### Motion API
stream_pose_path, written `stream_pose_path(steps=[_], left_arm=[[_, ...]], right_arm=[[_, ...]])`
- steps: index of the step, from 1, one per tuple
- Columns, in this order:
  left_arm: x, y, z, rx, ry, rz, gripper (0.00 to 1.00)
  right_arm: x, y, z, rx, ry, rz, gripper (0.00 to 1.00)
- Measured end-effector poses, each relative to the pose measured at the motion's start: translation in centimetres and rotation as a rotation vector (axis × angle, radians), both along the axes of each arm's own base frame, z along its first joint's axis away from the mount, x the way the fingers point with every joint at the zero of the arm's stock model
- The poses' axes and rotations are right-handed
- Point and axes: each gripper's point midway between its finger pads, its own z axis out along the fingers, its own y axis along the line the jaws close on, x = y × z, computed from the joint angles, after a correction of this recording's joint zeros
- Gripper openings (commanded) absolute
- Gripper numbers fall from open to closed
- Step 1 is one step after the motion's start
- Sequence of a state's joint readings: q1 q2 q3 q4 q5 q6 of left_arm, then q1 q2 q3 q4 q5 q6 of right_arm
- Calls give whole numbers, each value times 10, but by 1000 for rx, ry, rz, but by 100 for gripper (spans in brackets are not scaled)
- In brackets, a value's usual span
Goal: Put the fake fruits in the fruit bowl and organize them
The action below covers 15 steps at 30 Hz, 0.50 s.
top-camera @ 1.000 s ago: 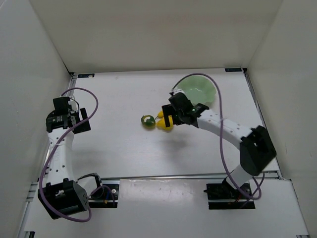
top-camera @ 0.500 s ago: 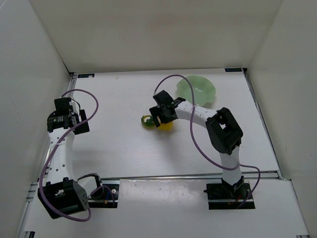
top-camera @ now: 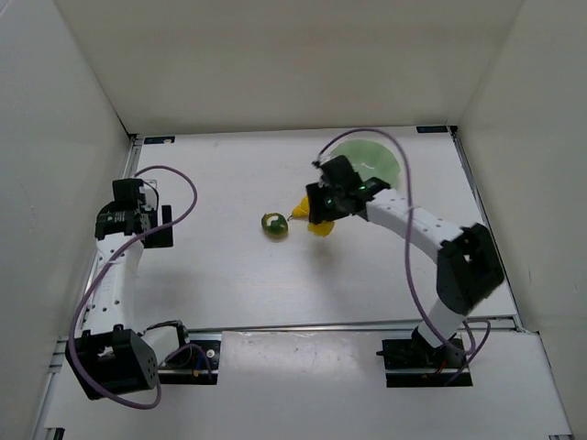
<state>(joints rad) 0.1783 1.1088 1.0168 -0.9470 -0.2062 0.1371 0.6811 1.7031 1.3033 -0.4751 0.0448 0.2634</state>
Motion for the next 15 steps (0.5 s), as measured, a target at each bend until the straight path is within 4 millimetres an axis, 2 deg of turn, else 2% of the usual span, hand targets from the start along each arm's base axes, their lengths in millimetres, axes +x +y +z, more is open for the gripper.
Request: stream_pose_path(steps=[3,5,7,8,9,10,12,13,15], left_arm=[[5,-15,-1,10,12,-99,100],[9,-29,-2,14,30,-186,100],[16,-47,-1,27,61,-286,100],[23,-60,0,34,72,-347,100],[28,-71,1,44,81,-399,100],[35,-83,3,70,92,-457,100],[49,-109,7,121,106,-561,100],[57,-124,8,155,113,-614,100],[70,-151,11,201,122,-701,100]], right_arm=[[40,-40,56,118,-110,-187,37],[74,-72,80,154,-166,-336,43],[107,-99,89,165,-184,-451,52],[125,-109,90,163,-184,-495,62],[145,-117,88,160,-183,-530,95],[162,-122,85,158,-176,-559,100],[191,-128,74,138,-146,-584,100],[202,-128,68,136,-127,-588,100],[211,-132,56,125,-92,-600,100]])
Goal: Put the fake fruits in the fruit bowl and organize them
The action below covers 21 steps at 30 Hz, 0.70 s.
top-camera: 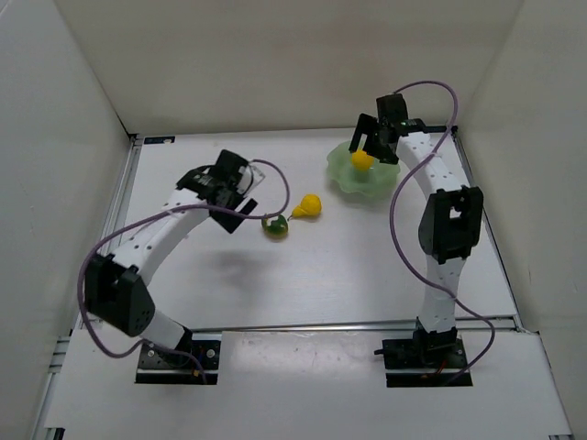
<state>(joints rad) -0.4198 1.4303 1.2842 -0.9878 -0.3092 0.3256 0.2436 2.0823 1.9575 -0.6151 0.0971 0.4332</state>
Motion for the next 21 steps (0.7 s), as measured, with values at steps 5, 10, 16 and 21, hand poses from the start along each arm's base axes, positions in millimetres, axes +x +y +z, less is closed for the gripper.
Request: stream_pose_path(steps=[5,10,16,21], left_arm=[[31,-80,-7,61,-1,-205,100],[41,-150,-49,134,71,-388,100],[48,-176,-117,233,200,-476,100],[74,-183,-135,260,197,-465,93]], right_arm=[[-36,-15,-7,-11,68,-15,100],[-96,-29,26,-7,26,-18,100],[-141,-39,52,17,-56,-18,100],[-156,-39,32,28,-14,-12,100]])
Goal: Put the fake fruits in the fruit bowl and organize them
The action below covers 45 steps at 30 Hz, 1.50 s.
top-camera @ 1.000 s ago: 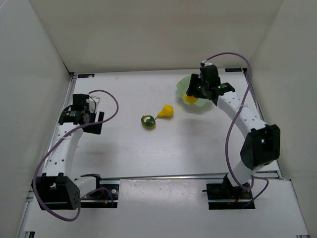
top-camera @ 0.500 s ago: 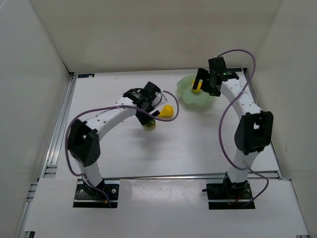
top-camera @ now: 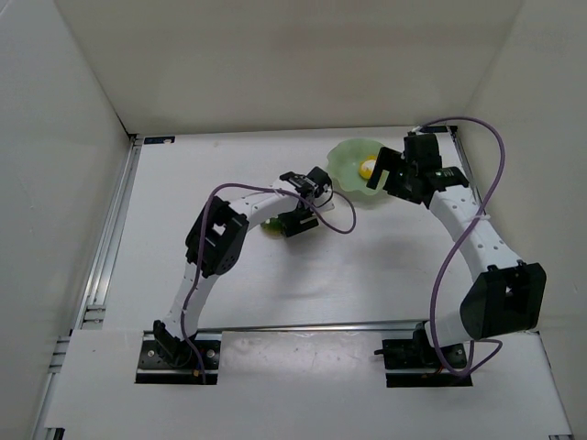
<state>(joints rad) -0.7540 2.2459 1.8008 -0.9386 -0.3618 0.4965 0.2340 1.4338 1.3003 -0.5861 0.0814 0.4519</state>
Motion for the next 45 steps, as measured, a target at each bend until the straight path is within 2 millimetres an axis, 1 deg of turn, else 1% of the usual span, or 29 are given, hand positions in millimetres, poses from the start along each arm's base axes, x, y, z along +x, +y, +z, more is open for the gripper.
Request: stream_pose_path(steps=[1,2,4,5,7,8,10,12,13,14,16,18,21,22,24,25,27,28,30,31,32,33,34,35,36,38,40,43,45], left_arm=[[3,-2,1,-9,-6,2,84],[5,-2,1,-15,-9,4,64],[5,0,1,-12,-4,6,48],[4,1,1,-7,2,4,33],[1,4,0,2,14,8,16],[-1,5,1,6,20,13,13],[-5,9,2,20,32,22,13],[-4,9,12,34,22,26,13],[1,8,21,38,-1,28,13],[7,4,32,34,-34,29,13],[22,-7,60,17,-124,23,13],[37,-26,92,-28,-235,11,13],[55,-57,135,-112,-405,-21,13],[59,-67,147,-142,-441,-29,13],[72,-94,169,-231,-516,-45,16],[79,-109,181,-287,-555,-51,17],[94,-138,201,-400,-631,-67,19],[101,-150,206,-447,-659,-78,22],[109,-169,205,-513,-677,-111,26],[113,-178,199,-540,-675,-126,38],[116,-185,191,-563,-661,-139,42],[119,-193,181,-595,-640,-152,51],[123,-198,173,-622,-623,-158,60],[126,-201,163,-646,-600,-159,77],[130,-201,155,-664,-576,-159,88],[138,-199,146,-705,-546,-147,100],[144,-196,146,-751,-526,-128,100],[154,-189,159,-824,-527,-86,100],[152,-185,168,-863,-520,-55,100]], right_arm=[[-2,0,-4,3,9,1,100],[-3,1,-8,5,17,1,100],[-5,1,-12,8,27,0,100],[-5,1,-13,9,31,-1,100],[-5,1,-13,15,30,0,100],[-4,2,-12,17,26,1,100],[-3,2,-11,24,22,3,100],[-2,3,-10,35,16,3,100],[-1,3,-10,41,14,0,100],[0,3,-10,49,14,-4,100],[0,1,-13,66,22,-22,100],[-2,-3,-20,81,41,-53,100],[-7,-18,-30,99,70,-143,100],[-10,-26,-31,102,76,-182,100],[-18,-40,-28,100,71,-250,100],[-21,-47,-22,98,57,-284,100],[-26,-58,-6,90,9,-335,100],[-30,-63,3,85,-18,-357,100],[-38,-73,17,71,-62,-395,100],[-42,-78,24,63,-84,-414,100],[-47,-82,30,53,-102,-430,100],[-51,-86,35,44,-118,-445,100],[-55,-90,39,36,-129,-460,100],[-59,-95,41,25,-136,-476,100],[-62,-97,43,19,-138,-485,100],[-67,-102,44,5,-141,-500,100],[-70,-104,41,-6,-136,-505,100],[-72,-105,35,-13,-121,-506,100],[-73,-103,31,-11,-110,-499,100]])
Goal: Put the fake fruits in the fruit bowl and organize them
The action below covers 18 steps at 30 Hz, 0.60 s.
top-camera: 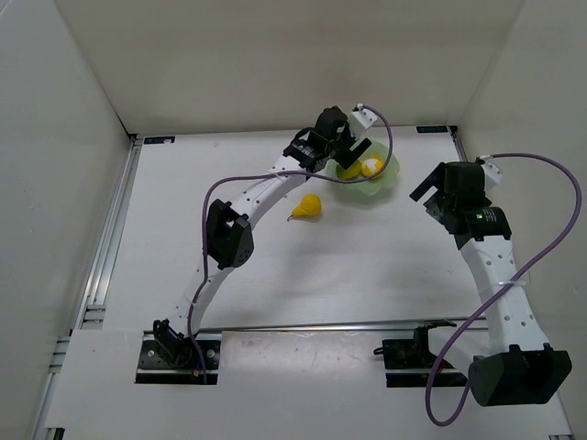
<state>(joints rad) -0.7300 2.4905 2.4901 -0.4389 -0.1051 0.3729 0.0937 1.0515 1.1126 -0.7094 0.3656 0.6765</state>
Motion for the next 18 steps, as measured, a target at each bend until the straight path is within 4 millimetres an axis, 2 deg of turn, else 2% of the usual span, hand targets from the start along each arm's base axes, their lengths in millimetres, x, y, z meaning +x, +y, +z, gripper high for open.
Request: stream_pose_path(steps=[2,5,7,9,10,11,13,16,18], left_arm=[[-6,4,13,-32,13,15,100],[-15,23,45,-62,-2,75,100],[-24,43,70,-82,-15,123,100],[-30,74,94,-100,-28,180,100],[-31,96,105,-110,-35,218,100],[-31,128,115,-115,-41,272,100],[-30,195,121,-111,-45,391,100],[-40,305,101,-53,-15,610,100],[-57,360,70,6,33,733,100]], right_arm=[[0,4,-4,11,9,19,100],[6,18,-10,32,20,106,100],[14,38,-19,41,46,213,100],[26,66,-31,41,107,337,100],[34,84,-37,46,138,395,100],[44,105,-43,52,177,450,100],[67,140,-52,77,213,511,100],[85,191,-74,150,261,529,100],[86,217,-90,190,306,512,100]])
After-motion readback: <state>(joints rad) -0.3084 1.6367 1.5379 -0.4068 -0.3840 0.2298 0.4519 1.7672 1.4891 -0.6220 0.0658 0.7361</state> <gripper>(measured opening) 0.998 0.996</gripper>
